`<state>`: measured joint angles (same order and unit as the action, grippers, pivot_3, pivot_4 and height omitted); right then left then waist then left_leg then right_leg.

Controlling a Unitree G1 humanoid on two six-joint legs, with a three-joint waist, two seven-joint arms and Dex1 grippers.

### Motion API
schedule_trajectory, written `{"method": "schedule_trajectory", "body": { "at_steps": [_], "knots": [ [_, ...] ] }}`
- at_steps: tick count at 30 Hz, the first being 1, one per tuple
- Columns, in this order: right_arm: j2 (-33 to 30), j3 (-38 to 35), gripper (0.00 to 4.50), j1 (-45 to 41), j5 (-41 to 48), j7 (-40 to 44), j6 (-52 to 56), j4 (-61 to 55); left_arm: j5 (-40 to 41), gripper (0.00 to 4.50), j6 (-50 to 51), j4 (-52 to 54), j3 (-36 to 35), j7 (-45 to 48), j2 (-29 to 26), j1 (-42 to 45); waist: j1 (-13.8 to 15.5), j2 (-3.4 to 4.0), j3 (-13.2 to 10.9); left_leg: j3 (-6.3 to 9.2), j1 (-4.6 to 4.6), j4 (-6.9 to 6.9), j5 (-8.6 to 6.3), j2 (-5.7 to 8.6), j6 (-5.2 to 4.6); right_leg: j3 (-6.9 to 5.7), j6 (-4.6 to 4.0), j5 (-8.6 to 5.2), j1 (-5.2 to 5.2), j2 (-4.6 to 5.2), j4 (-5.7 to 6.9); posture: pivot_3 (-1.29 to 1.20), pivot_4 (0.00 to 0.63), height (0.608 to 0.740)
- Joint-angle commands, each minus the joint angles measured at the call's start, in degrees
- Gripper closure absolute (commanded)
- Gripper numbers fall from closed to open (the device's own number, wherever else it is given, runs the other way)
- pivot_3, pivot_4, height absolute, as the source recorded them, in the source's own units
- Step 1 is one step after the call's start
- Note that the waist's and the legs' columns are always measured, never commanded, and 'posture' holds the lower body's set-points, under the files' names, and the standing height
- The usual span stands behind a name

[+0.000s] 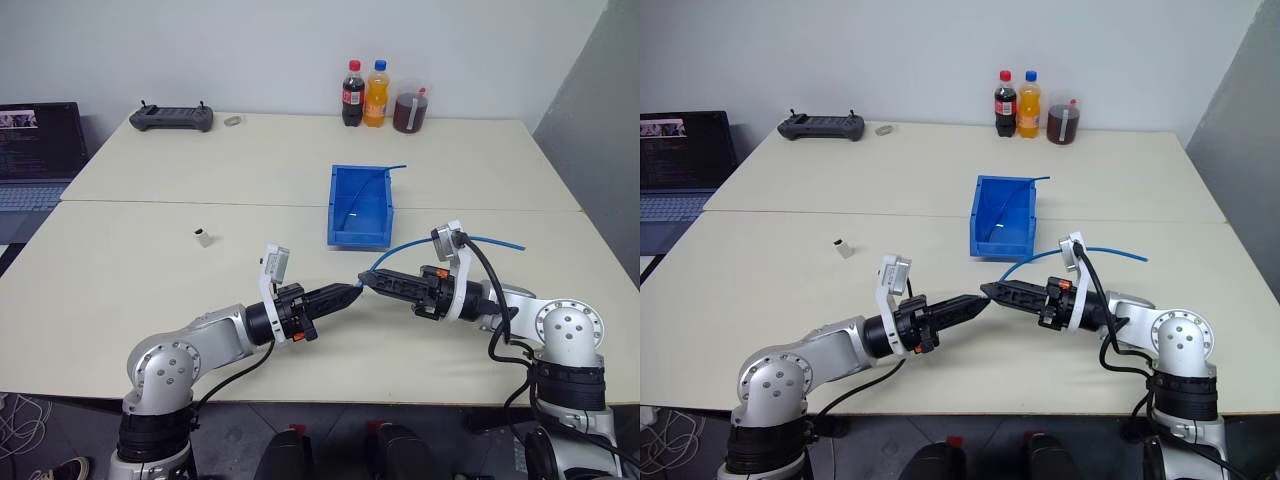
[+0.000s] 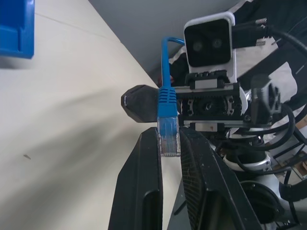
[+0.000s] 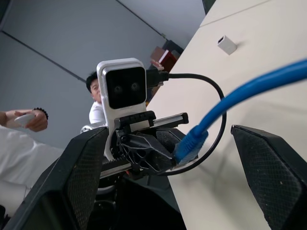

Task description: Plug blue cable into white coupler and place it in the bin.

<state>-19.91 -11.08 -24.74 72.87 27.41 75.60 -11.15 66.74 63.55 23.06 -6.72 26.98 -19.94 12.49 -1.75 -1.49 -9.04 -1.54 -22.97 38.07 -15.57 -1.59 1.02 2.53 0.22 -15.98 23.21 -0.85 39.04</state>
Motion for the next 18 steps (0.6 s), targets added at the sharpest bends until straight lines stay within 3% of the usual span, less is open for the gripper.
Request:
{"method": "schedule_trajectory", "body": {
  "at_steps": [1, 3, 6, 18],
  "knots": [
    [-0.36, 0.74, 0.16, -0.40, 1.69, 0.83, -0.44, -1.22, 2.23, 4.25, -1.10, 3.30, 0.23, 0.21, -0.33, -0.38, -0.01, 0.00, 0.00, 0.01, 0.00, 0.00, 0.00, -0.01, 0.00, 0.00, 0.01, 0.00, 0.00, -0.01, 0.00, 0.00, 0.150, 0.740],
    [-0.58, 1.13, 0.16, -0.50, 1.49, 1.19, -0.68, -0.93, 2.12, 4.25, -1.38, 3.47, 0.32, 0.21, -0.65, -0.70, 0.00, 0.00, 0.00, 0.00, 0.00, -0.01, 0.00, -0.01, 0.00, 0.01, 0.02, -0.01, 0.00, -0.01, 0.00, 0.00, 0.150, 0.740],
    [-1.04, 1.48, 0.59, -0.57, 1.31, 1.79, -0.71, -0.69, 2.27, 4.25, -1.78, 3.39, 0.14, -0.03, -0.71, -0.86, 0.00, 0.00, 0.00, 0.00, 0.00, 0.00, 0.00, 0.00, 0.00, 0.00, 0.04, -0.02, 0.00, -0.01, 0.00, 0.00, 0.150, 0.740],
    [-3.05, 2.23, 3.48, -0.84, 1.97, 4.43, -0.46, 0.12, 2.10, 4.25, -2.73, 3.56, 0.73, 0.58, -1.83, -0.80, 0.00, 0.00, 0.00, 0.00, -0.01, -0.01, 0.00, 0.00, 0.00, 0.01, 0.23, -0.13, 0.00, -0.01, -0.01, 0.00, 0.150, 0.740]
  ]
}}
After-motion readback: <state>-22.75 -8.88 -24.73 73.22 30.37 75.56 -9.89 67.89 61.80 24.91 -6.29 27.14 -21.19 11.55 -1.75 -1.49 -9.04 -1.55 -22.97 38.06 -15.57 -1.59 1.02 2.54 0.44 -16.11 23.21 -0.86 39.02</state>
